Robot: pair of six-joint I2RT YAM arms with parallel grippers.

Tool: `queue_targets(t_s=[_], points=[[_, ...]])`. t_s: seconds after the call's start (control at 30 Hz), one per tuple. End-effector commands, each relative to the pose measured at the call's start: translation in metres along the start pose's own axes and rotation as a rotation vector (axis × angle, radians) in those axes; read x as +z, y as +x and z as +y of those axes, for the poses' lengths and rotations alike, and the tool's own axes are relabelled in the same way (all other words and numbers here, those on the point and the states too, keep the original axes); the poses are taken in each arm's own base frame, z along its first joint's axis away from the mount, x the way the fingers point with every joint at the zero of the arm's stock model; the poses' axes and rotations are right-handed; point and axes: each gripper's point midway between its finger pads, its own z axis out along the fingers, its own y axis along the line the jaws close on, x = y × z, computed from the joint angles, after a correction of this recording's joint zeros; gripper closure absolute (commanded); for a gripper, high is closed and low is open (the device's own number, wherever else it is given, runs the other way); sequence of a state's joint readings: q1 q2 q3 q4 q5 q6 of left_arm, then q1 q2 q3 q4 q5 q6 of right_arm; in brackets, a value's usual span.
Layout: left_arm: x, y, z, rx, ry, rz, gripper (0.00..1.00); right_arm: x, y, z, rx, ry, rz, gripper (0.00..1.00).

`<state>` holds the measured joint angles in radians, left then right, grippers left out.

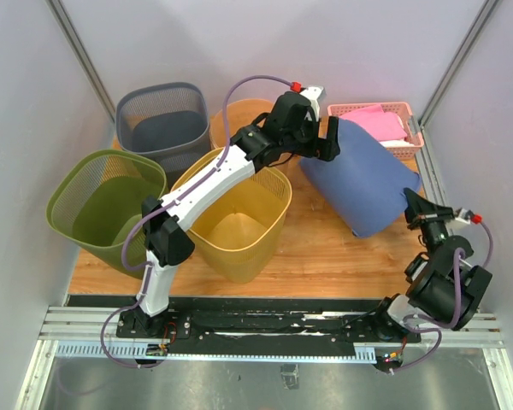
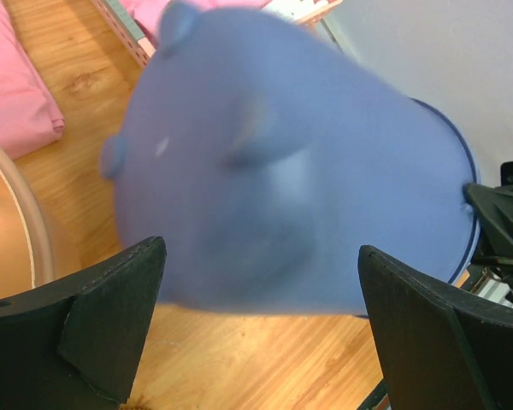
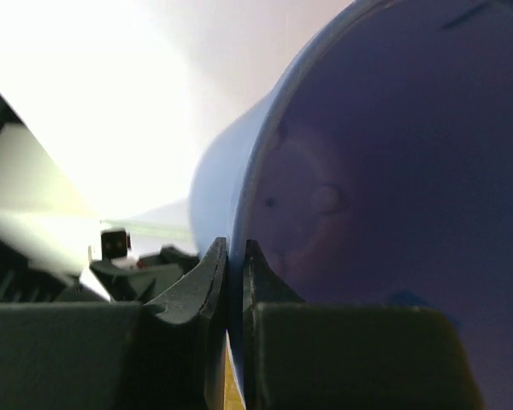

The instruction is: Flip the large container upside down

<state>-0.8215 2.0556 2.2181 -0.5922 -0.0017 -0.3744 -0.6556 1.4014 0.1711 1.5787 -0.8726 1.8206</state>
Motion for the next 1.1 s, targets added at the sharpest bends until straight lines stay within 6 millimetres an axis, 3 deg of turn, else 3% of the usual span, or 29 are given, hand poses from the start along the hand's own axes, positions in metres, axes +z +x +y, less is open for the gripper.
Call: queue_targets(t_s=[0.0,0.3,0.5,0.87,1.07], points=[[-0.015,-0.018,-0.008,0.013,0.029,-0.050,0.01,-0.038,0.002,-0.050,0.078,0.143,0.015,1.00],[-0.011,-0.020,-0.018,0.006,0.078,-0.048,0.01,-0.059,0.008,-0.080,0.109,0.215,0.055,0.95],[-0.014,-0.014,-0.027,-0.001,0.133,-0.023,0.01,-0.062,0.009,-0.094,0.119,0.243,0.055,0.76],[-0.012,0.018,-0.051,-0.001,0.222,0.065,0.01,-0.063,0.005,-0.105,0.124,0.268,0.033,0.43],[-0.013,0.025,-0.055,-0.005,0.243,0.083,0.01,-0.065,0.006,-0.109,0.120,0.285,0.024,0.41]])
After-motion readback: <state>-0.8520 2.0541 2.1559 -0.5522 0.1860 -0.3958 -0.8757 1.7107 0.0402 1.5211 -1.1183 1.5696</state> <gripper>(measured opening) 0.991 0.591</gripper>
